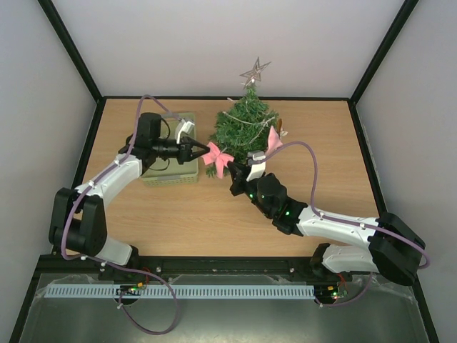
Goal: Decorate the small christmas tree
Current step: Place the decoration item on the Christmas tree.
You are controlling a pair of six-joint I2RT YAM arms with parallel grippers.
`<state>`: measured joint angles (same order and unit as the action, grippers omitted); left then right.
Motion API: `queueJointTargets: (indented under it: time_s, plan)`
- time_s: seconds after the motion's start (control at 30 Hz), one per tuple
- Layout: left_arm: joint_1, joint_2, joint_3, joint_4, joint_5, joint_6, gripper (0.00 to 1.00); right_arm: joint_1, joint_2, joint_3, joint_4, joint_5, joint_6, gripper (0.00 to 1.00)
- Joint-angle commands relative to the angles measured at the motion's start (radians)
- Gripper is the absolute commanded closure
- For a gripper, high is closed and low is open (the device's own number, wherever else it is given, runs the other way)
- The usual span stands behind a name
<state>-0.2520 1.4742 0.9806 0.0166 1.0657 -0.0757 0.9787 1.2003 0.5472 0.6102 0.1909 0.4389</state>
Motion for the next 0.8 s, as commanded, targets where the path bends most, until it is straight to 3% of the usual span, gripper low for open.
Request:
queueJointTargets:
  time_s: [0.0, 0.43, 0.53, 0.77]
  plan:
    - [0.006, 0.027, 0.054, 0.032, 0.018, 0.000, 0.97, -0.008, 0.001, 0.012, 0.001, 0.051, -0.050, 0.98]
    - [0.005, 0.043, 0.069, -0.066, 0.037, 0.071, 0.96, -0.007, 0.010, -0.014, 0.027, -0.033, -0.060, 0.98]
    - [0.006, 0.041, 0.082, -0.118, 0.029, 0.098, 0.94, -0.007, -0.010, -0.033, 0.034, -0.026, -0.053, 0.98]
    - [0.004, 0.017, 0.067, -0.076, 0.005, 0.055, 0.87, -0.007, -0.034, -0.036, 0.022, -0.024, -0.067, 0.98]
